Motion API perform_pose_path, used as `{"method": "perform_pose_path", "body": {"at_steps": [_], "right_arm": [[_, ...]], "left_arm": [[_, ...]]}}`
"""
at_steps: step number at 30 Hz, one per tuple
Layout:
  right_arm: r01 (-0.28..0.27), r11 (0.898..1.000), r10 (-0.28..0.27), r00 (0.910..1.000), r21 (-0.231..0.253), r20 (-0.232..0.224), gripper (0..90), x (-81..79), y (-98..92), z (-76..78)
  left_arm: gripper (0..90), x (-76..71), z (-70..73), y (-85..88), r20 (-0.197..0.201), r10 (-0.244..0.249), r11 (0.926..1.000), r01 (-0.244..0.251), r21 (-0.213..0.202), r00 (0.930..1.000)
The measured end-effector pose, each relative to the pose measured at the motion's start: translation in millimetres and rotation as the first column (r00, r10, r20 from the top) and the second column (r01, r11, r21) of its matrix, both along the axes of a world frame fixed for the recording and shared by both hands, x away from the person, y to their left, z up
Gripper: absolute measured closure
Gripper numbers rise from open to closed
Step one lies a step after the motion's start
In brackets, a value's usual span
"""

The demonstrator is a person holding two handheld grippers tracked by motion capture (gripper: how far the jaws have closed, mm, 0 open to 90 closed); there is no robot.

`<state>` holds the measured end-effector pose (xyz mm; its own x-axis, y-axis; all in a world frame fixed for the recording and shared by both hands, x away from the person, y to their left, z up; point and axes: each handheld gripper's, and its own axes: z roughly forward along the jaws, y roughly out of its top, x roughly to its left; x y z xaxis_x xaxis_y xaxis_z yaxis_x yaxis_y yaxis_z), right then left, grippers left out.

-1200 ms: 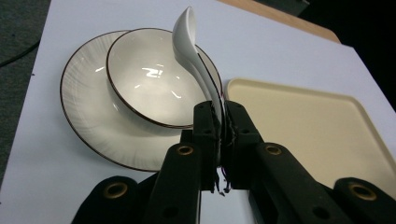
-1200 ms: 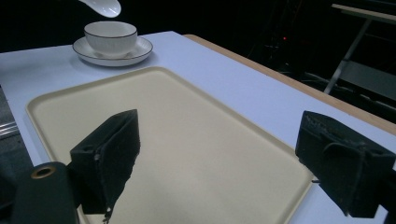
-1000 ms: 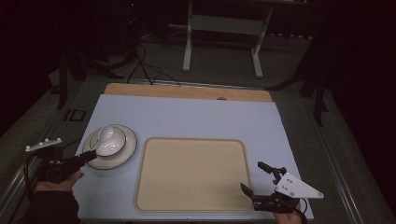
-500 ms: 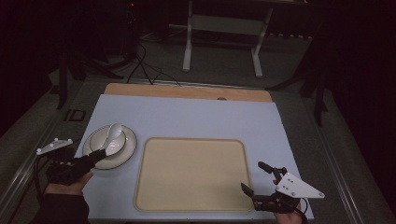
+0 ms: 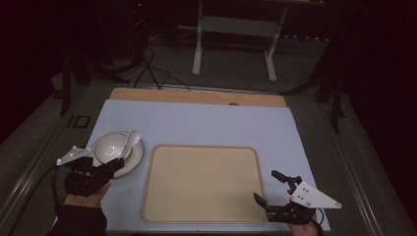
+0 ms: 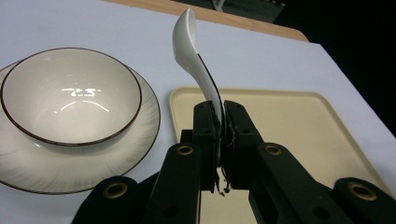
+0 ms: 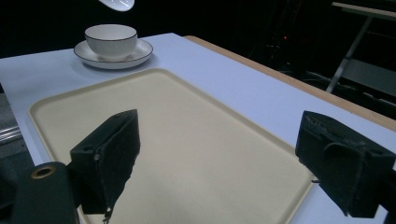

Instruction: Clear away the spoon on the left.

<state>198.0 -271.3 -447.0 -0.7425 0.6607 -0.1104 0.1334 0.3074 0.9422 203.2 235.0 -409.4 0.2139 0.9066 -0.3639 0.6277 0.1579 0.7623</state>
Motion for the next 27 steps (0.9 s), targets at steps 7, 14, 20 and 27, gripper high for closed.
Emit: {"method": "perform_pose_path", "body": {"at_steps": [7,14,20,27], "right_arm": [[0.001,1.0,-0.001,1.0,-0.005,-0.003,13.9,0.0,0.5,-0.4],[0.004,1.0,-0.004,1.0,-0.003,-0.003,13.9,0.0,0.4,-0.4],[0.003,1.0,-0.003,1.0,0.009,-0.003,13.9,0.3,-0.7,-0.3],[0.002,1.0,-0.002,1.0,0.002,-0.006,13.9,0.6,-0.4,-1.0]], "left_arm": [[85.2,-2.4,-0.8,-12.4,0.011,-0.003,1.0,0.003,0.005,0.9999],[85.2,-0.9,-7.5,-25.3,0.014,-0.016,0.9999,0.016,-0.001,0.9998],[85.2,-0.5,-14.6,-37.8,0.017,-0.034,0.9984,0.035,-0.044,0.9993],[85.1,0.7,-23.0,-53.3,0.022,-0.058,0.9969,0.06,-0.051,0.998]]}}
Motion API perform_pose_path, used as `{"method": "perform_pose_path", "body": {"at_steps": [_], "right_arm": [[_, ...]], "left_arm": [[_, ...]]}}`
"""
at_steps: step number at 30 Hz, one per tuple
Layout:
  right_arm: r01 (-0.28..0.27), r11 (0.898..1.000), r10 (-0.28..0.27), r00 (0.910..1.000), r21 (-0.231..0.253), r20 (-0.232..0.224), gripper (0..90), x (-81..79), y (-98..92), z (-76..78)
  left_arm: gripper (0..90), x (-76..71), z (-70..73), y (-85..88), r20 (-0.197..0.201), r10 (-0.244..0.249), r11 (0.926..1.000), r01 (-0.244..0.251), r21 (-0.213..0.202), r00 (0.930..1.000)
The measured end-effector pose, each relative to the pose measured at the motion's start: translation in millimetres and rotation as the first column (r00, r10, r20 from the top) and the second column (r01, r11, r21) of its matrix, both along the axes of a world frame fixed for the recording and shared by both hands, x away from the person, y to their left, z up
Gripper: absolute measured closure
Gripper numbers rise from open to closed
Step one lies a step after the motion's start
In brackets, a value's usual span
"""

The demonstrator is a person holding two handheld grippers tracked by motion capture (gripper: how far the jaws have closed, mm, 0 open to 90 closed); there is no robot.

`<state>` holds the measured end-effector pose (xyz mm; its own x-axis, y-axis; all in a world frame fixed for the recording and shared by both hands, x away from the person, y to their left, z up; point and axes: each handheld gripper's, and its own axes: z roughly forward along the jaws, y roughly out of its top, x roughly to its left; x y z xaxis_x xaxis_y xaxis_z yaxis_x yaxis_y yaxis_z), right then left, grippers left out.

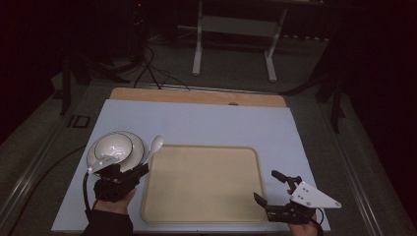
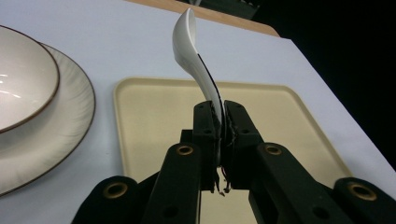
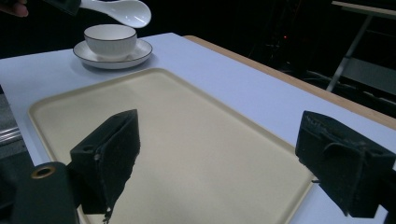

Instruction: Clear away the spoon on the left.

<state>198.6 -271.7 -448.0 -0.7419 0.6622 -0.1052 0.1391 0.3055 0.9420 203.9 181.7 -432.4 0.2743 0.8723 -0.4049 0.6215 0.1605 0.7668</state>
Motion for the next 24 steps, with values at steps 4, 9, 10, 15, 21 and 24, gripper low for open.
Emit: {"method": "perform_pose_path", "body": {"at_steps": [4,9,10,15,21,24], "right_arm": [[0.002,1.0,-0.002,1.0,0.003,-0.002,13.9,0.3,-0.1,-0.2],[0.003,1.0,-0.003,1.0,0.001,-0.001,13.9,0.2,0.1,-0.2],[0.003,1.0,-0.003,1.0,0.001,-0.002,13.9,0.2,0.1,-0.3],[0.004,1.0,-0.004,1.0,0.001,-0.002,13.9,0.2,0.1,-0.3],[0.004,1.0,-0.004,1.0,0.0,-0.007,13.9,0.6,0.5,-1.0],[0.003,1.0,-0.003,1.0,-0.002,-0.007,13.9,0.7,0.8,-1.1]], "left_arm": [[85.2,0.3,-7.0,-10.0,-0.008,-0.012,0.9999,0.012,-0.01,0.9999],[85.1,-1.9,-11.1,-21.9,-0.008,-0.047,0.9982,0.047,-0.039,0.9989],[85.2,-2.1,-11.5,-23.3,-0.007,-0.048,0.9982,0.048,-0.037,0.9988],[85.1,-3.5,-20.0,-29.5,-0.02,-0.029,0.9986,0.028,-0.046,0.9994],[85.1,-7.8,-31.2,-38.3,-0.014,0.013,0.9997,-0.013,-0.02,0.9998],[85.1,-9.0,-38.3,-41.4,-0.013,0.035,0.9992,-0.036,-0.019,0.9993]]}}
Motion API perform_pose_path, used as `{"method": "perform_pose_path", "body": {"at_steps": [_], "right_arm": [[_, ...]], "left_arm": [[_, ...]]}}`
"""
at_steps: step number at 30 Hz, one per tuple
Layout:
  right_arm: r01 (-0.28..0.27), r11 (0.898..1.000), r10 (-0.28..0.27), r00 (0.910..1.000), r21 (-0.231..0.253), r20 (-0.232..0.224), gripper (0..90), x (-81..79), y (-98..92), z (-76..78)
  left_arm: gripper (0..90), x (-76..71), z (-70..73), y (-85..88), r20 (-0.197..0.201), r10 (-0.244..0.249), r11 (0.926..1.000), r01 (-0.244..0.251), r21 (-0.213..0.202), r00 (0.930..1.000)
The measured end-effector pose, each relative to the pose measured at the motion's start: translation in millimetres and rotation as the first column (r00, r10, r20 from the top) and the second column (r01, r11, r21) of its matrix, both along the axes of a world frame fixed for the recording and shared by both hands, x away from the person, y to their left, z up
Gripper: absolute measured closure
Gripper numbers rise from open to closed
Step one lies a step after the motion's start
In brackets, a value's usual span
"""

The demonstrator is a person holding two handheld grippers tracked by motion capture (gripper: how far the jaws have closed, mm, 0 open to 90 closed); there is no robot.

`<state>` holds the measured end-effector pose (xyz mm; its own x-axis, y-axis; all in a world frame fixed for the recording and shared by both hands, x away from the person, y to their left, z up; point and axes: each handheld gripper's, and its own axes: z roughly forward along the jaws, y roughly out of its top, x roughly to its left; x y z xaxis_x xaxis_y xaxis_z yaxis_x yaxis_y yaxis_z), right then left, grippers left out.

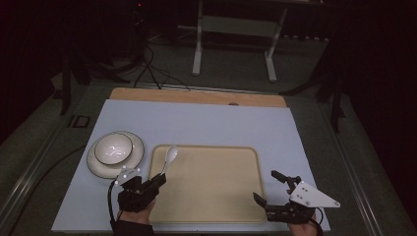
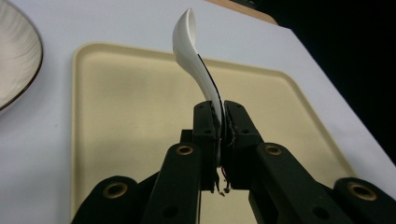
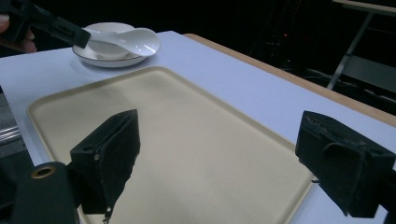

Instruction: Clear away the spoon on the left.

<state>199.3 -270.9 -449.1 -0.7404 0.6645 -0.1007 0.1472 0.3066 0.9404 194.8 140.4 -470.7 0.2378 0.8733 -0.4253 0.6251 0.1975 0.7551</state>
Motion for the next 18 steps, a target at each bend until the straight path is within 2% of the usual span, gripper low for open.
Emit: {"method": "perform_pose_path", "body": {"at_steps": [2,3,8,13,15,16,18], "right_arm": [[-0.001,1.0,0.001,1.0,0.0,0.001,13.9,0.0,0.0,0.0],[0.0,1.0,0.0,1.0,0.0,0.001,14.0,-0.1,0.0,0.0],[-0.001,1.0,0.001,1.0,-0.002,-0.004,14.0,0.5,0.3,-1.0],[-0.001,1.0,0.001,1.0,-0.002,-0.009,14.0,0.8,0.9,-1.6],[-0.002,1.0,0.002,1.0,-0.002,-0.01,14.1,0.8,0.7,-1.6],[-0.002,1.0,0.002,1.0,-0.003,-0.01,14.0,1.0,0.6,-1.7],[-0.002,1.0,0.002,0.9999,-0.001,-0.011,14.0,1.2,0.6,-2.0]], "left_arm": [[85.1,-0.4,-2.9,-1.0,-0.003,0.001,1.0,-0.001,-0.002,1.0],[85.1,-1.0,-11.0,-4.4,-0.011,0.013,0.9999,-0.013,-0.007,0.9999],[85.1,-2.1,-25.4,-10.4,-0.029,0.023,0.9994,-0.024,-0.026,0.9993],[85.0,-0.4,-34.5,-16.1,-0.042,0.029,0.9995,-0.029,-0.011,0.9987],[85.0,0.6,-37.1,-16.5,-0.053,0.032,0.9993,-0.033,-0.02,0.9981],[85.1,1.6,-38.2,-17.9,-0.058,0.029,0.9996,-0.03,-0.001,0.9979],[85.1,2.7,-40.3,-18.1,-0.068,0.034,0.9994,-0.034,0.002,0.9971]]}}
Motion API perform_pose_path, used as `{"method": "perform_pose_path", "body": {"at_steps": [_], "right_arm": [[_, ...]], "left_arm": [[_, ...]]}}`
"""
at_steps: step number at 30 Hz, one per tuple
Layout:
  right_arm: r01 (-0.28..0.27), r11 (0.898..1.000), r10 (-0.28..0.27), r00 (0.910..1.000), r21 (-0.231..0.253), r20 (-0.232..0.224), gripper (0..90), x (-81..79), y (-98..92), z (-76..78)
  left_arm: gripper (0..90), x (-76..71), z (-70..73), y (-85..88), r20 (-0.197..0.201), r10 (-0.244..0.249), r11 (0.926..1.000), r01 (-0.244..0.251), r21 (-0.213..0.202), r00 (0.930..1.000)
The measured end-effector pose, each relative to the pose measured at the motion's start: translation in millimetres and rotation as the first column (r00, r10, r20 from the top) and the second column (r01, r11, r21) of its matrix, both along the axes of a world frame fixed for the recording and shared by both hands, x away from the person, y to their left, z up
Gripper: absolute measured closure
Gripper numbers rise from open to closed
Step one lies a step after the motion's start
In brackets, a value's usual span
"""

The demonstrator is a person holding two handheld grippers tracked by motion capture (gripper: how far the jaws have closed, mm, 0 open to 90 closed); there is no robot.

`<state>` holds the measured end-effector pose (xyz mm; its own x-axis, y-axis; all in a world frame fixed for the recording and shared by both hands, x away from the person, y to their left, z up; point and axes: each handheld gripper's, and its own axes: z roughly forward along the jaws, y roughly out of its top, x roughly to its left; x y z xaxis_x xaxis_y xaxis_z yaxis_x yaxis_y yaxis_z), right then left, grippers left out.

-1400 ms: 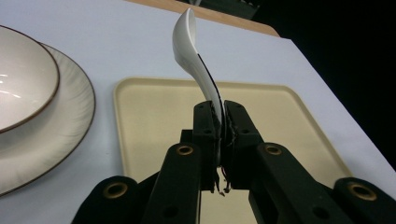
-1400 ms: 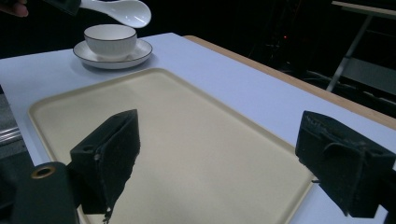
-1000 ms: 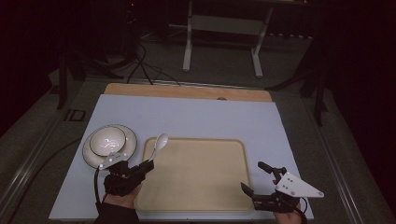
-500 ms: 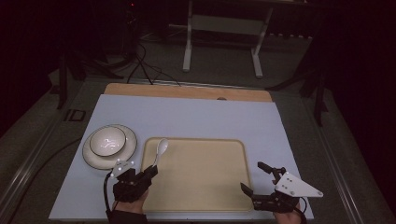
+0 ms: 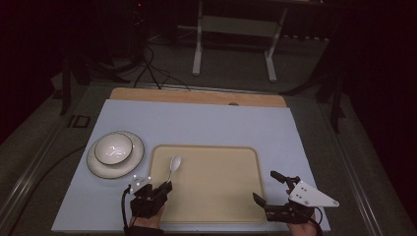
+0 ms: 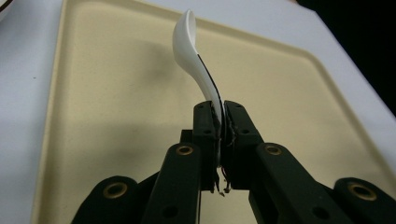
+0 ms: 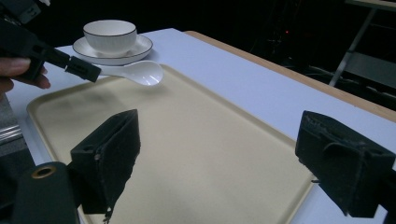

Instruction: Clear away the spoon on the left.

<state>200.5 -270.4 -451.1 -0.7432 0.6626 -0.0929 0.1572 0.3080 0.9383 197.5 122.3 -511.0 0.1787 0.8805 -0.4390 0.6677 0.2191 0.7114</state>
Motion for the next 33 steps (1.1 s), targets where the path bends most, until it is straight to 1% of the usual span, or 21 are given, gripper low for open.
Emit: {"method": "perform_pose_path", "body": {"at_steps": [1,2,3,5,6,12,13,14,18,23,25,27,32,33], "right_arm": [[0.0,1.0,0.0,1.0,-0.001,0.0,14.0,0.0,0.0,0.0],[0.0,1.0,0.0,1.0,-0.002,0.0,14.0,-0.2,0.1,0.0],[-0.002,1.0,0.002,1.0,-0.001,-0.001,14.0,-0.3,0.1,0.0],[-0.002,1.0,0.002,1.0,-0.001,-0.001,14.0,-0.1,0.0,-0.1],[-0.002,1.0,0.002,1.0,-0.001,-0.003,14.0,0.1,0.0,-0.3],[-0.006,1.0,0.006,0.9999,-0.008,-0.01,14.0,0.7,1.0,-1.1],[-0.006,1.0,0.006,0.9999,-0.008,-0.01,14.0,0.7,1.0,-1.1],[-0.007,1.0,0.007,0.9999,-0.008,-0.012,14.0,0.7,0.8,-1.1],[-0.005,1.0,0.005,0.9999,-0.006,-0.011,14.0,1.1,0.2,-1.1],[-0.009,1.0,0.008,0.9999,-0.011,-0.015,14.0,1.2,0.8,-1.5],[-0.009,1.0,0.009,0.9998,-0.011,-0.018,14.0,1.3,0.8,-1.7],[-0.01,1.0,0.01,0.9998,-0.011,-0.018,14.0,1.6,0.6,-1.7],[-0.009,1.0,0.009,0.9998,-0.011,-0.019,14.0,1.6,1.0,-1.8],[-0.009,1.0,0.009,0.9998,-0.012,-0.02,14.0,1.6,1.0,-1.8]], "left_arm": [[85.0,0.9,-2.3,0.3,-0.012,0.004,0.9999,-0.004,0.01,0.9999],[85.0,1.4,-4.5,0.5,-0.017,0.011,0.9999,-0.011,0.002,0.9998],[85.0,2.1,-6.4,0.5,-0.03,0.008,1.0,-0.008,0.003,0.9995],[85.0,2.9,-9.7,-0.7,-0.038,0.011,0.9999,-0.011,0.006,0.9992],[85.0,3.4,-11.1,-1.2,-0.046,0.004,1.0,-0.004,0.007,0.999],[84.8,4.5,-12.4,-1.0,-0.059,0.001,1.0,-0.001,0.007,0.9983],[84.7,4.3,-12.6,-1.7,-0.059,0.002,0.9999,-0.001,0.011,0.9982],[84.5,4.6,-13.1,-2.2,-0.064,-0.008,0.9998,0.009,0.018,0.9979],[84.1,6.1,-17.4,-4.6,-0.098,-0.036,0.9993,0.037,0.009,0.9945],[81.5,6.5,-21.7,-5.6,-0.118,-0.037,0.9993,0.038,0.007,0.9923],[79.9,6.8,-22.8,-5.6,-0.128,-0.044,0.9989,0.045,0.007,0.9907],[77.6,7.1,-24.0,-5.9,-0.135,-0.04,0.999,0.042,0.015,0.99],[77.5,9.2,-26.5,-5.4,-0.159,-0.049,0.9985,0.053,0.017,0.986],[75.5,9.3,-27.0,-5.8,-0.163,-0.05,0.9984,0.053,0.019,0.9854]]}}
